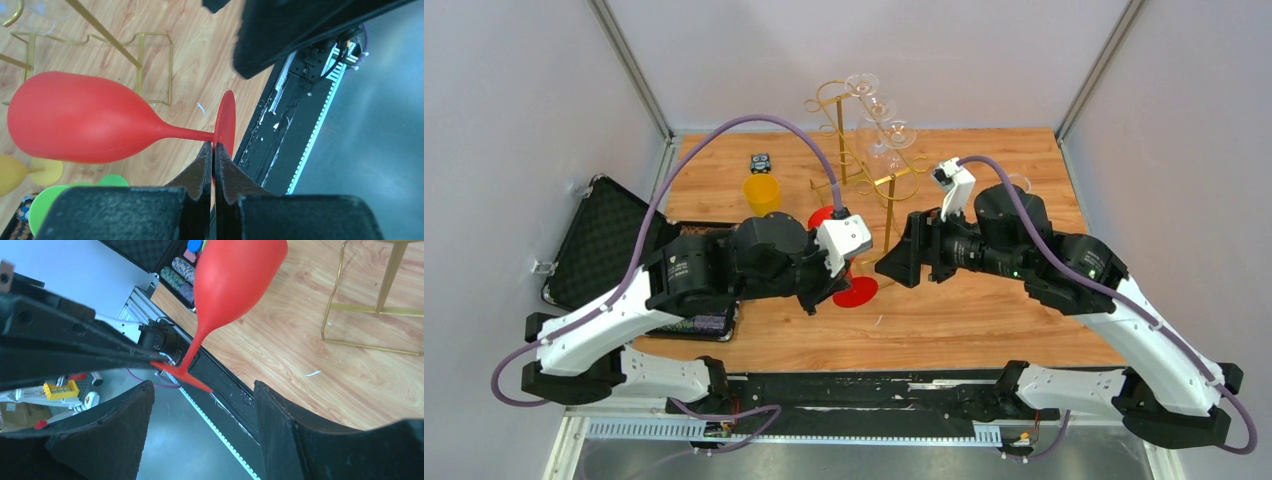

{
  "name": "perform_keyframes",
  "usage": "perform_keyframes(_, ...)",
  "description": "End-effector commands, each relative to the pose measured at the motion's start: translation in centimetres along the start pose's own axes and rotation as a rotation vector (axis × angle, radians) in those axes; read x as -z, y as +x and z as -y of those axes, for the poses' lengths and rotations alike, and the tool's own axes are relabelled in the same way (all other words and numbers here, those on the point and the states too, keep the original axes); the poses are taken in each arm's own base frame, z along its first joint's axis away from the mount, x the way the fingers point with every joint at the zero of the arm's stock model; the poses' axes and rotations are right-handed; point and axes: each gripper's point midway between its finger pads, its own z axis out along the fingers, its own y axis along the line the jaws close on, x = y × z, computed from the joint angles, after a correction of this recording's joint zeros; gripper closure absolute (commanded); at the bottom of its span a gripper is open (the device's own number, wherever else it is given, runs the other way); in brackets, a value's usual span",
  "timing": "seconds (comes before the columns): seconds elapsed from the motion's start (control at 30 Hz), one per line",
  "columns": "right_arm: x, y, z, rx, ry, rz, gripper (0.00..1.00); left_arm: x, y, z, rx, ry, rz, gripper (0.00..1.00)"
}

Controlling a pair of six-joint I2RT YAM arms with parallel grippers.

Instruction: Take the wine glass off the wine glass rack

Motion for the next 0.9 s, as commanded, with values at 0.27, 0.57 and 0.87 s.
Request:
perform_keyframes(0.27, -3.4, 2.4, -0.3, -0.096, -0.086, -0.120, 0.30, -1.9, -0.4, 2.1, -0.086, -0.081, 0.014, 1.00)
perform_keyframes(0.57, -5.2, 4.8, 0.2, -0.153, -0.133, -0.222, 0.33, -2.4, -0.6, 2.6, -0.134, -0.127, 0.031, 1.00)
perform_keyframes(0.87, -6.5, 6.8, -0.1, -0.197, -0.200, -0.298, 0.51, -3.0, -0.9, 3.0, -0.144, -0.122, 0.058, 1.00)
